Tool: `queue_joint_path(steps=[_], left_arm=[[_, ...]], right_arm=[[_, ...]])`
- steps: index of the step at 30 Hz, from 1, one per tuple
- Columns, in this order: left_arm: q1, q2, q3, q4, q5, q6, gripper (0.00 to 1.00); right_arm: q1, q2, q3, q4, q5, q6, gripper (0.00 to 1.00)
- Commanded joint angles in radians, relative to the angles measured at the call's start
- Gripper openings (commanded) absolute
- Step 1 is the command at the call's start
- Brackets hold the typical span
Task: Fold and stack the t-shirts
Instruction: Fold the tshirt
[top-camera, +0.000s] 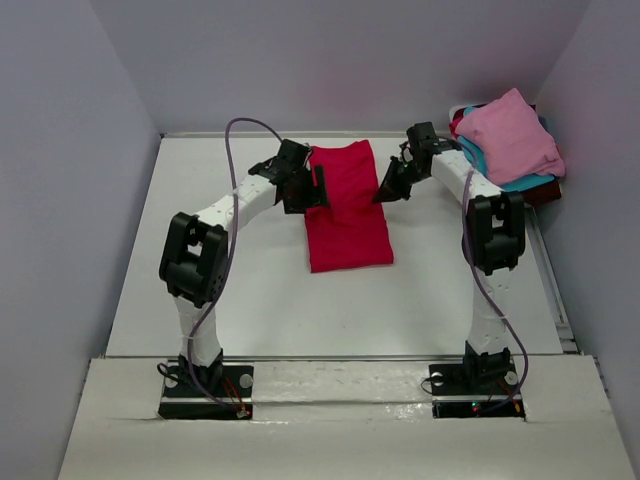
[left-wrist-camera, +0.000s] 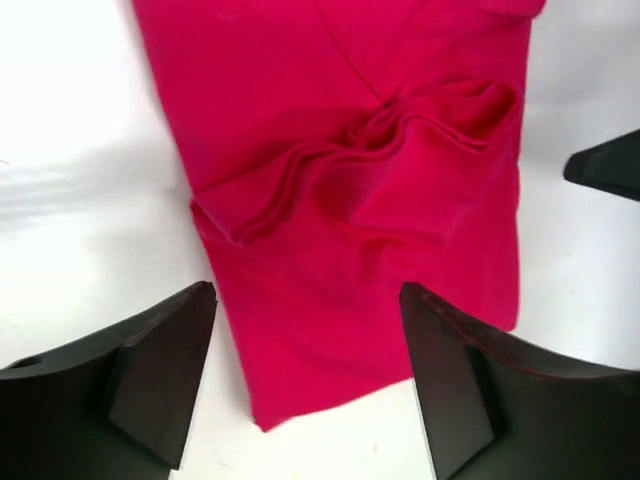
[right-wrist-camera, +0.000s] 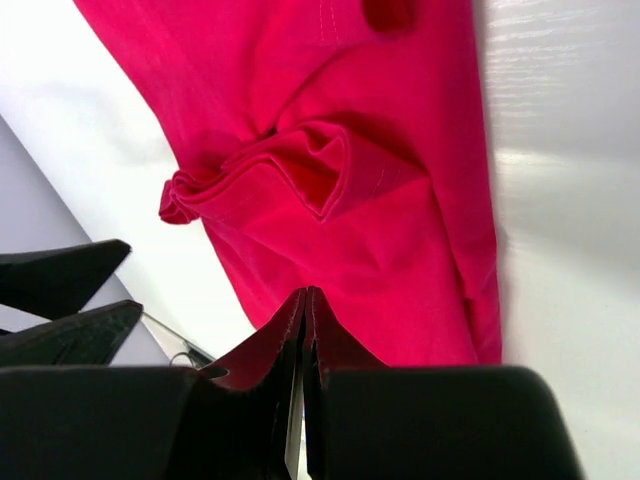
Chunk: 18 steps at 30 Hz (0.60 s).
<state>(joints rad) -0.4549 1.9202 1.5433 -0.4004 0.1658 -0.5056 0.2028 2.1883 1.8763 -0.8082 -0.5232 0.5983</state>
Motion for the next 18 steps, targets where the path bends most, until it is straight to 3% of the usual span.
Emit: queue_joint_path(steps=[1,8,12,18], left_arm=[[-0.048,0.0,0.028,-0.02,0.037,-0.007,0.72],[-0.068,0.048,0.034,-0.021,0.04,-0.022,0.32],[-0.068,0.083,0.057,-0.037,0.035,-0.022,0.19],[-0.068,0.144,0.11,-0.061,0.012,-0.007,0.16]], right_arm=[[0.003,0.001,-0.011,0.0,-0.052,-0.002,0.07],[0.012,0.056,0.012,0.0,-0.078,-0.003,0.07],[0.012,0.097,0.044,-0.008,-0.081,-0.003,0.07],[0.012,0.151,0.095,-0.019,-0.087,-0.003,0.07]])
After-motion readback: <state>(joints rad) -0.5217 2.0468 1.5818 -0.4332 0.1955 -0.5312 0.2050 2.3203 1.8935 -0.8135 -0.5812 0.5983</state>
